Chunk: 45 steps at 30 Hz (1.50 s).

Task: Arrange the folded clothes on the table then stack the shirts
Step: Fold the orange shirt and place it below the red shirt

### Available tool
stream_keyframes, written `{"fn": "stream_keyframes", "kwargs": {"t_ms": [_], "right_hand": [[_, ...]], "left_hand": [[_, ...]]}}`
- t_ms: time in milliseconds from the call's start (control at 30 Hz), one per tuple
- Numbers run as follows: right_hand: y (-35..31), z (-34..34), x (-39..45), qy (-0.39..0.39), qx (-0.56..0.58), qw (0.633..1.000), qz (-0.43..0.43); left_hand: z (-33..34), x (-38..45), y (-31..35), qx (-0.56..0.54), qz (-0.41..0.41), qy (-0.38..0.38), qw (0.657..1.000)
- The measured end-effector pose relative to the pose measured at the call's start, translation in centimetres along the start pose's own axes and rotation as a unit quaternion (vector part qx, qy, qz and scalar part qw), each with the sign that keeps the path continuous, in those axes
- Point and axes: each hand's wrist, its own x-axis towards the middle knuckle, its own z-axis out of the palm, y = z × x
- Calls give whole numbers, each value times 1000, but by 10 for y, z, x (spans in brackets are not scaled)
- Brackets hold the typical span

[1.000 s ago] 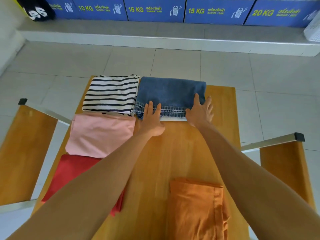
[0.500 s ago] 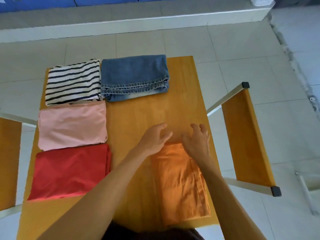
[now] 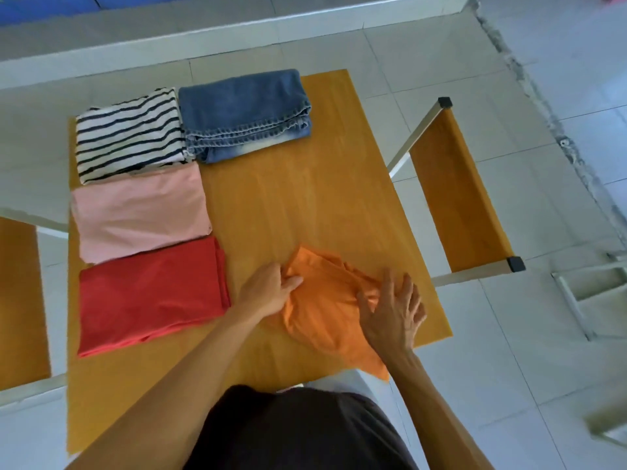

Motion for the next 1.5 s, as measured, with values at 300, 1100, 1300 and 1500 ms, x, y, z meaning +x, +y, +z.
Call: {"fn": "stream_keyframes", "kwargs": {"t_ms": [300,1100,1300,1500], "right_hand": [[-10,26,-38,-11,116,990,85],[-120,49,-139,-164,304,920,-188],[-145,87,-142,-212,249,924,-198],[-146,101,-131,-194,178,947,-185]], "left_hand": [[32,-91,-71,-172,24,109,979],[-5,-228,-221,-443,-122,214,862],[-1,-206,-271,-412,-240,234,847],[1,-173,-273,-318,-311,268,854]]}}
